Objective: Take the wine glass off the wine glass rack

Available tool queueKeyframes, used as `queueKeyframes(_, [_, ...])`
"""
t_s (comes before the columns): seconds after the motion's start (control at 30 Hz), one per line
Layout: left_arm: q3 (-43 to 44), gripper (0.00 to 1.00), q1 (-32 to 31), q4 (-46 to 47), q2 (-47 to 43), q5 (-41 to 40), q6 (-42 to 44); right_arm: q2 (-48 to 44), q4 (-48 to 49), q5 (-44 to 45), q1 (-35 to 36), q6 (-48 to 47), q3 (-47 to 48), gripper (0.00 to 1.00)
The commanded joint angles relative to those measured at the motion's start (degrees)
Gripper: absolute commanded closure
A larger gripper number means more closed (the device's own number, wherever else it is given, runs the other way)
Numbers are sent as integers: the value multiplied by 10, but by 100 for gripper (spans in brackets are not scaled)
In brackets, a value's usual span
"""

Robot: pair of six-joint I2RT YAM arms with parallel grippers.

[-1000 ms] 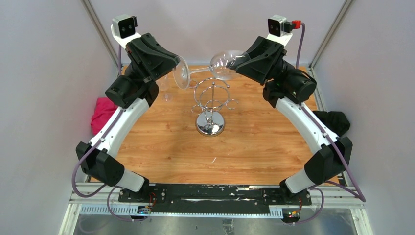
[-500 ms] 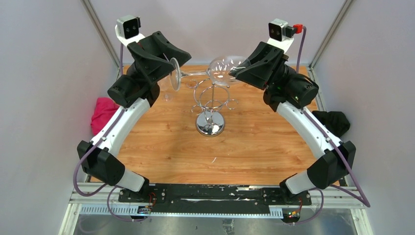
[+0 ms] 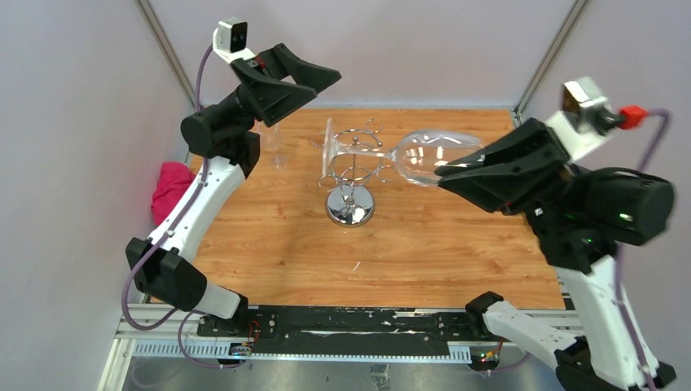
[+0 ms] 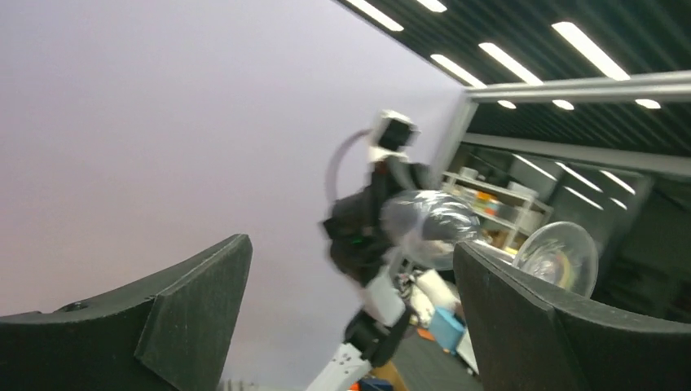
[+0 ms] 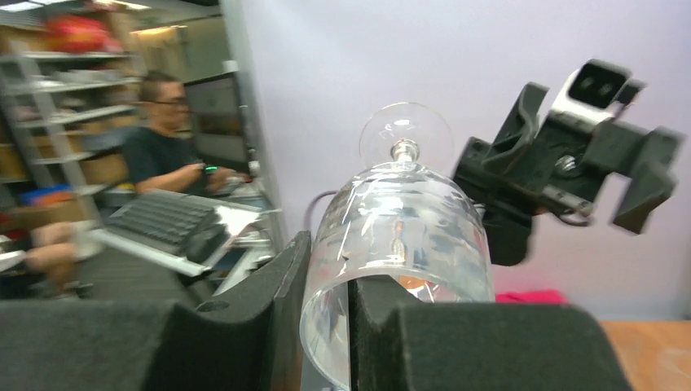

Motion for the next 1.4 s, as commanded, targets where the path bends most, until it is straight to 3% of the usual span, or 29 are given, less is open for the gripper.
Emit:
queueKeyframes(0.0, [9, 0, 3, -406, -49, -3, 273, -34, -476, 131, 7, -341, 121, 100])
queueKeyframes(0.1, [70, 0, 3, -729, -69, -107, 496, -22, -601, 224, 7, -407, 179, 100])
queueKeyframes(0.17, [125, 0, 2, -903, -65, -197, 581, -9, -657, 288, 7, -428, 201, 100])
queueKeyframes(0.3, [175, 0, 2, -1085, -67, -356, 662, 43, -756, 409, 7, -469, 256, 100])
queueKeyframes(0.6, [129, 0, 2, -1173, -132, -578, 722, 127, -822, 559, 7, -511, 302, 100])
queueKeyframes(0.83, [92, 0, 2, -1195, -176, -613, 740, 221, -872, 661, 3, -531, 340, 100])
queueKeyframes(1.37, [74, 0, 2, -1216, -192, -625, 773, 407, -891, 558, -83, -534, 337, 100])
